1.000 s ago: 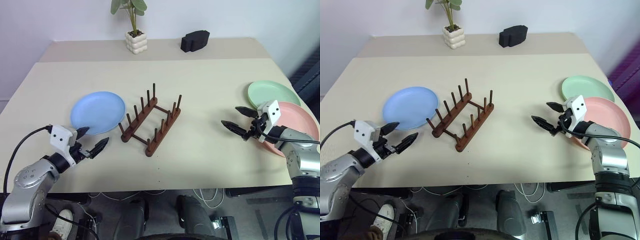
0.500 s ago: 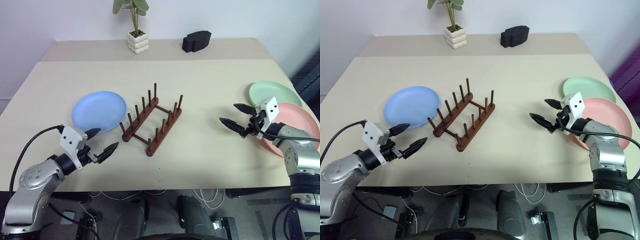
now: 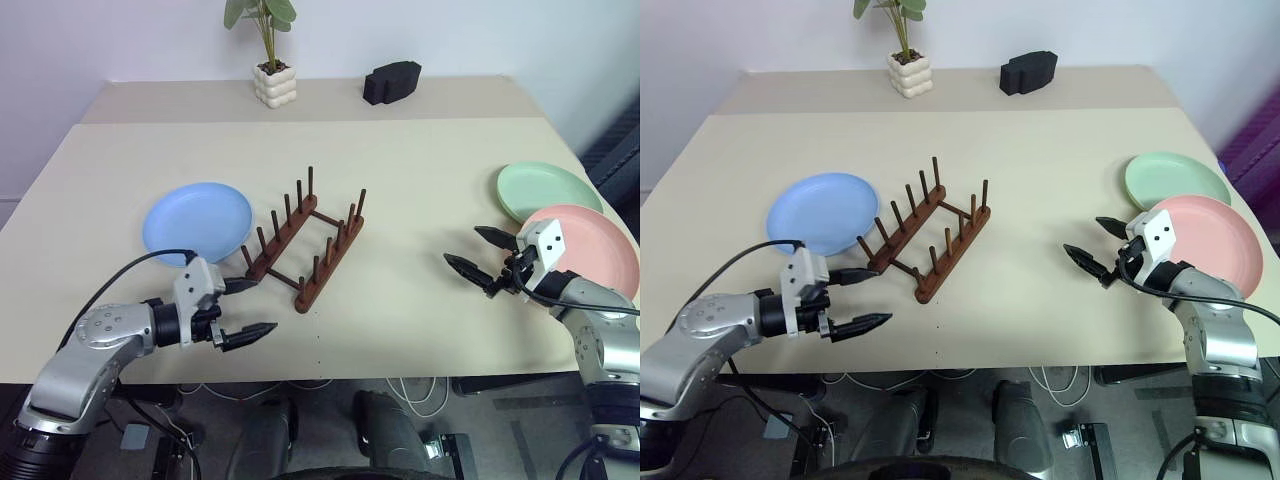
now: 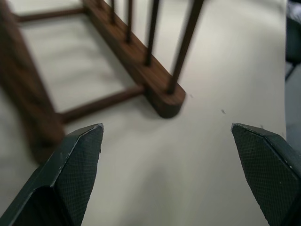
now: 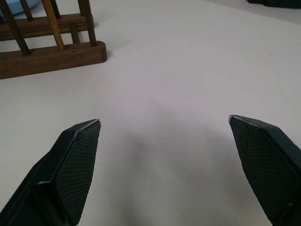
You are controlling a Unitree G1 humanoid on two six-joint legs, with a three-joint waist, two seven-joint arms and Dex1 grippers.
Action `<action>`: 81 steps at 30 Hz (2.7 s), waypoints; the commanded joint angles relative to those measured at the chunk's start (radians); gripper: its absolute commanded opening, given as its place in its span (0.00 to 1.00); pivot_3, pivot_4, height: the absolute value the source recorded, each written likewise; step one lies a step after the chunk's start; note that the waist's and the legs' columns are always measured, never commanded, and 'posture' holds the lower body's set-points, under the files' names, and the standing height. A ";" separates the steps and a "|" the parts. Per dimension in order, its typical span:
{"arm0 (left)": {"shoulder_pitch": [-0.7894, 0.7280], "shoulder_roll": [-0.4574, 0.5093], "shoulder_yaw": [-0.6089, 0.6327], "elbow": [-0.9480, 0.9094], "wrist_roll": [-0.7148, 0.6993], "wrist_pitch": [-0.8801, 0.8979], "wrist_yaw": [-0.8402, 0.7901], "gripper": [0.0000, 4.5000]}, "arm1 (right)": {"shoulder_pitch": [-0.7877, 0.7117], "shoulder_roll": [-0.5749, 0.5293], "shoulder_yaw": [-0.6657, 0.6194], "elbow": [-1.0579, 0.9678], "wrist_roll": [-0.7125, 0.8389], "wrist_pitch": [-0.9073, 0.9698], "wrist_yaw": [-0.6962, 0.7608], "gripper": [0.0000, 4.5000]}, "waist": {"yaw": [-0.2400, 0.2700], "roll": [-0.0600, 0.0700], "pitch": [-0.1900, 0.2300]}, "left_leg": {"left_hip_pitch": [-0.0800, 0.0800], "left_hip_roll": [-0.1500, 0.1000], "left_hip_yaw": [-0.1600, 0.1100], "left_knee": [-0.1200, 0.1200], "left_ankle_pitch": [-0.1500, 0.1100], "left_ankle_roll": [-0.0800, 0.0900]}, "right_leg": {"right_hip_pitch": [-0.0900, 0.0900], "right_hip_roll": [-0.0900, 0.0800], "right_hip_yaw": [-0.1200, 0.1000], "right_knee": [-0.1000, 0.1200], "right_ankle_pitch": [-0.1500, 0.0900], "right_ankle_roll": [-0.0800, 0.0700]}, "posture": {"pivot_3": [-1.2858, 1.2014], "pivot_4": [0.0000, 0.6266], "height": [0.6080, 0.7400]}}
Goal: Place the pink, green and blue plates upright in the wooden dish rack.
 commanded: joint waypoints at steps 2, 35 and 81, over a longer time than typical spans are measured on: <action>-0.060 -0.069 -0.119 -0.004 0.095 0.014 0.087 1.00 | -0.032 0.013 -0.008 -0.051 0.019 0.000 -0.011 1.00 | 0.001 0.000 0.000 | 0.000 0.000 0.000 0.000 0.000 0.000 | 0.000 0.000 0.000 0.000 0.000 0.000 | 0.52 0.24 0.93; -0.143 -0.239 -0.175 0.149 0.169 -0.063 0.132 0.17 | 0.050 0.009 0.012 -0.240 0.051 0.139 -0.014 1.00 | 0.008 0.002 -0.001 | 0.001 -0.001 -0.001 0.002 0.000 0.000 | 0.002 0.000 0.000 0.000 0.000 0.000 | 0.52 0.24 0.93; -0.496 -0.329 -0.226 0.758 0.294 -0.479 -0.235 0.77 | 0.267 -0.049 -0.095 -0.278 0.052 0.065 0.021 0.79 | 0.001 0.001 -0.001 | 0.001 0.000 -0.002 0.002 0.000 0.000 | 0.002 0.000 -0.001 0.000 0.002 0.005 | 0.52 0.24 0.93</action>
